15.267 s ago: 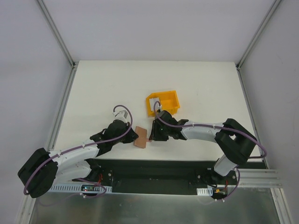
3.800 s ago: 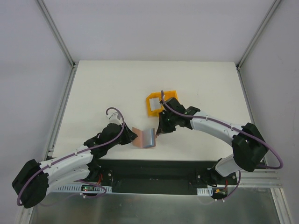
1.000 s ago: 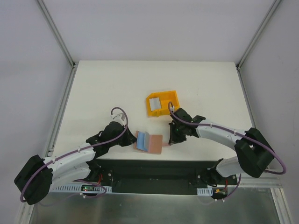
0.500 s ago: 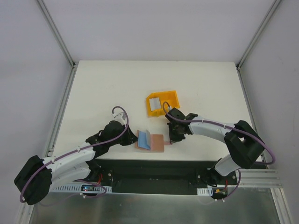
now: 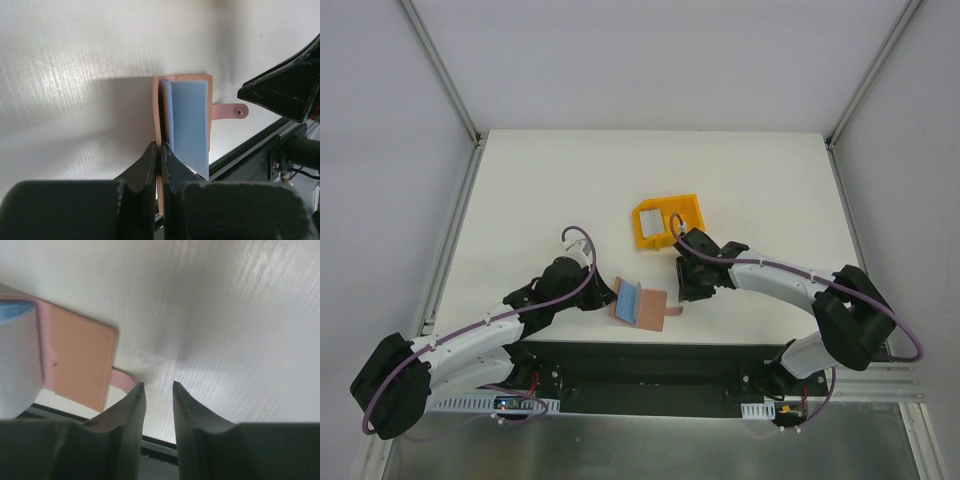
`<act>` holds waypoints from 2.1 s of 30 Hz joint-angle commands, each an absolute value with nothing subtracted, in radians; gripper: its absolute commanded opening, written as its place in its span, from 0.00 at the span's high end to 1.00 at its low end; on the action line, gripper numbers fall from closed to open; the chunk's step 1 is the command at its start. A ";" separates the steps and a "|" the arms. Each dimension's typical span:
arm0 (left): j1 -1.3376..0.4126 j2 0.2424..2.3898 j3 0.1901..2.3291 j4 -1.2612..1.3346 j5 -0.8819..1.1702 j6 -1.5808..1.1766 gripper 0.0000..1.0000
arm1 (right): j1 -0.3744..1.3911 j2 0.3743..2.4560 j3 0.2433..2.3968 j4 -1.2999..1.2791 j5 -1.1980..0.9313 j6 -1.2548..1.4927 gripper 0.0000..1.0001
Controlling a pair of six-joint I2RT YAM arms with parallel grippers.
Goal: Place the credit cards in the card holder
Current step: Open the card holder at the center of the board.
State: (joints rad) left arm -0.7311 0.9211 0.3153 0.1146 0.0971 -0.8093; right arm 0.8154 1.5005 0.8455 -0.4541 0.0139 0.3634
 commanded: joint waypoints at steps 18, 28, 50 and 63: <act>-0.727 0.900 0.347 0.124 0.100 -0.784 1.00 | 0.945 1.517 1.121 -0.304 -0.164 0.411 0.74; -0.726 0.894 0.322 0.124 0.075 -0.816 1.00 | 0.957 1.666 1.120 -0.425 -0.103 0.402 0.83; -0.726 0.856 0.172 0.132 -0.025 -1.029 1.00 | 0.936 1.689 0.983 -0.430 -0.029 0.360 0.87; -0.726 0.824 0.129 0.137 -0.048 -1.101 1.00 | 0.937 1.585 0.968 -0.319 -0.092 0.336 0.96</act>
